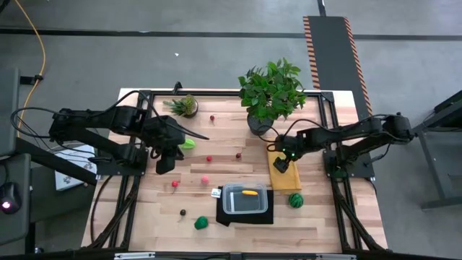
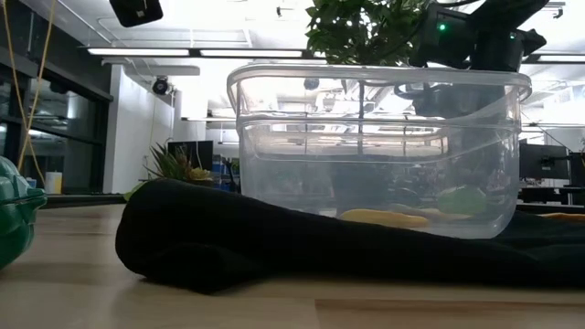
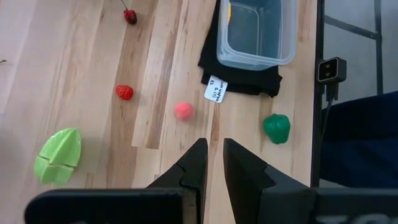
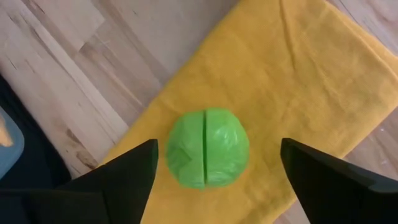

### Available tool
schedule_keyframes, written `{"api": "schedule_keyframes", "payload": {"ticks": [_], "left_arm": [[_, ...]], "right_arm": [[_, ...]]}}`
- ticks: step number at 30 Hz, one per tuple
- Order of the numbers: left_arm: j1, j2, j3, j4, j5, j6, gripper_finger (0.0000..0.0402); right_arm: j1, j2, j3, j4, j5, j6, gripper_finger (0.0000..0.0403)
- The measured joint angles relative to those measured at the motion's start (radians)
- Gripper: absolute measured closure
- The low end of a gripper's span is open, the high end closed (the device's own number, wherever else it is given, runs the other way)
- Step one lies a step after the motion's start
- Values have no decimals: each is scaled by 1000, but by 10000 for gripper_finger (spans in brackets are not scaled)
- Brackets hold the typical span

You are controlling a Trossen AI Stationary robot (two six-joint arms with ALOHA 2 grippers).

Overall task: Pick and placing Produce into tupperware
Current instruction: Put the cabbage into the transparent bin

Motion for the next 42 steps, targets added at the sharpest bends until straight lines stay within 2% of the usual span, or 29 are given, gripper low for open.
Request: {"api": "schedule_keyframes", "payload": {"ticks": [10,24,30,42], "left_arm": [[0,0,0,0,0,0,360],[0,0,0,-31,0,0,360],[0,0,0,-30,0,-2,360],[0,0,0,-30,0,-1,360]], "right_arm": [[0,1,0,5,-2,-8,70],[0,117,0,47,-57,-47,72],[0,118,0,108,-52,-48,96],[0,118,0,72,-57,-48,149]]}}
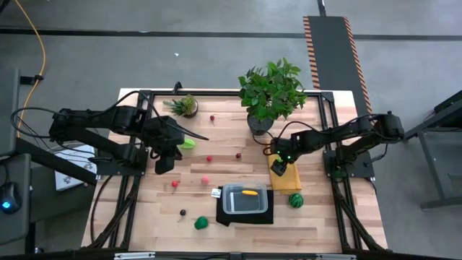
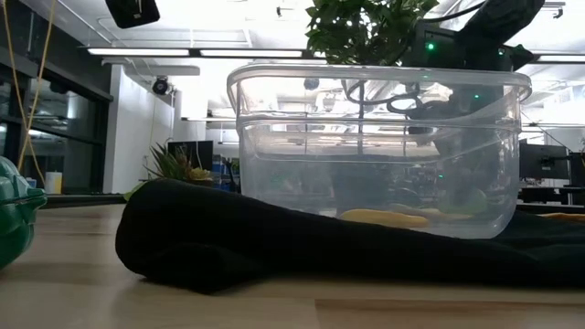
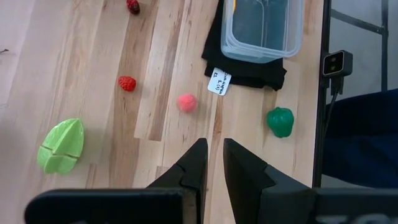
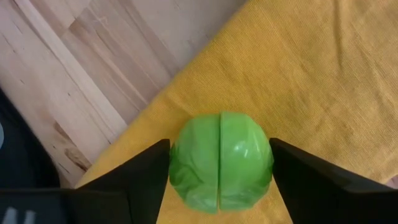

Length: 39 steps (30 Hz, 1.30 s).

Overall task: Pick and placing Produce into tupperware
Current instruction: Put the cabbage into the transparent bin

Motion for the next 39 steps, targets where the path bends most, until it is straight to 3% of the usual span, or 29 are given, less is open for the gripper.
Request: {"api": "schedule_keyframes", "payload": {"ticks": [17,31,39], "left_arm": [[0,-2,0,0,0,10,360],[0,-2,0,0,-1,28,360],[0,-2,0,0,-4,28,360]], "right_arm": [[0,-19,0,0,-35,29,175],[53,-274,1,-10,-72,116,176],[157,-358,1,154,-74,221,176]]}}
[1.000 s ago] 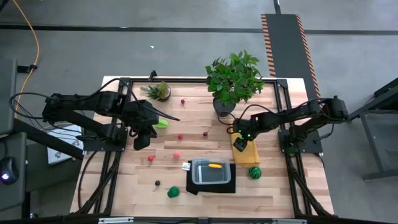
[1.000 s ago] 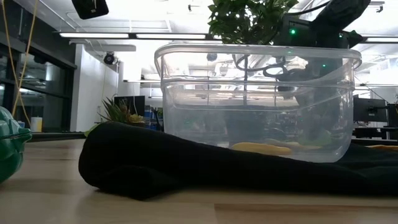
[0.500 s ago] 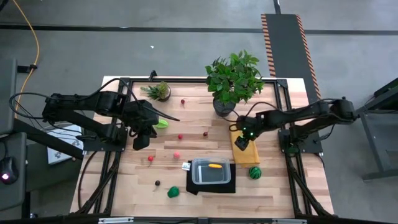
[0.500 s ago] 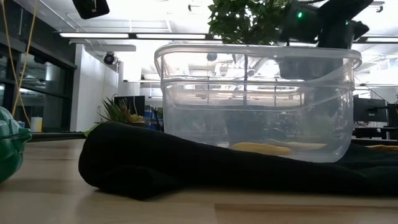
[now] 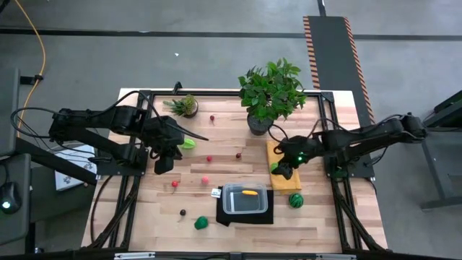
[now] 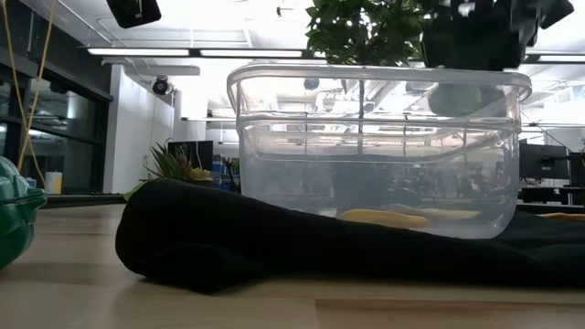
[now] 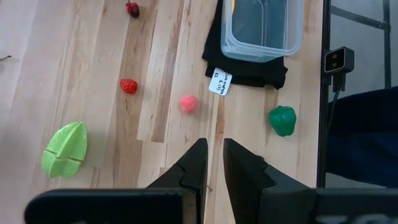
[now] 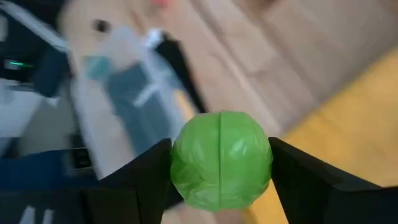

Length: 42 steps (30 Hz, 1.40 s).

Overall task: Pick and placing Produce into tupperware
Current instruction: Put the cabbage into the transparent bin

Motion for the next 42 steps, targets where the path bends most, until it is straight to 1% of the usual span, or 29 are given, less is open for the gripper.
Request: {"api": "schedule_keyframes", "payload": {"ticks": [4,7,16,24,26,29,31,33,38,40,42], "left_arm": [[0,0,0,0,0,0,360],[0,0,0,0,0,0,360],[0,0,0,3,0,0,360],[0,0,0,14,0,-5,360],[0,0,0,15,0,-9,360],[0,0,0,26,0,-21,360],[0,0,0,44,0,-27,360],[0,0,0,55,0,-30,360],[0,0,0,67,0,-36,360],[0,0,0,67,0,-44,360],[0,0,0,66,0,-53,360]], "right_arm": [[51,-3,0,125,6,38,176],[88,-3,0,229,31,57,176],[162,-3,0,524,86,68,176],[209,-3,0,637,108,101,176],[223,-3,0,665,140,98,176],[241,2,0,709,221,67,176],[251,18,0,759,269,34,176],[258,46,9,807,291,6,176],[272,141,114,753,284,-67,176],[276,177,177,676,276,-108,176],[276,206,248,544,275,-129,176]]}}
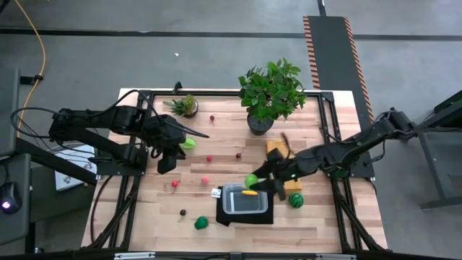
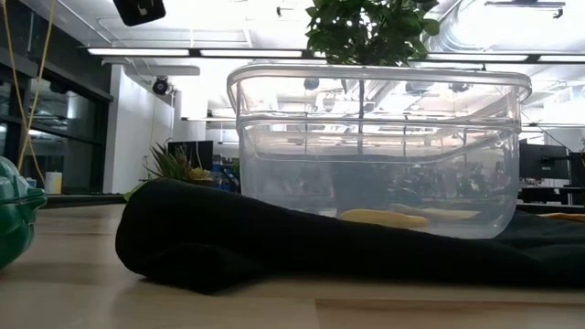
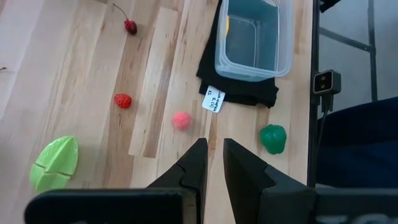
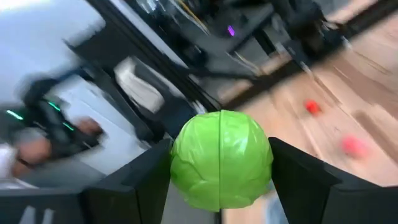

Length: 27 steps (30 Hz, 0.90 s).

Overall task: Pick and placing Produce into tupperware
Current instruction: Put the cabbage into the transparent bin

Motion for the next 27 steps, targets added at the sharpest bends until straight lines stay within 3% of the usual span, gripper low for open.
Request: {"api": "schedule_keyframes", "payload": {"ticks": [4,8,18,27], "left_arm": [[0,0,0,-6,0,0,360],[0,0,0,-7,0,0,360],[0,0,0,-96,0,2,360],[0,0,0,-95,0,24,360]], "right_arm": [[0,65,159,-304,0,-16,176],[6,142,295,-491,1,-50,176],[6,328,488,-732,-55,-59,176],[11,436,525,-829,-106,-14,176]]}}
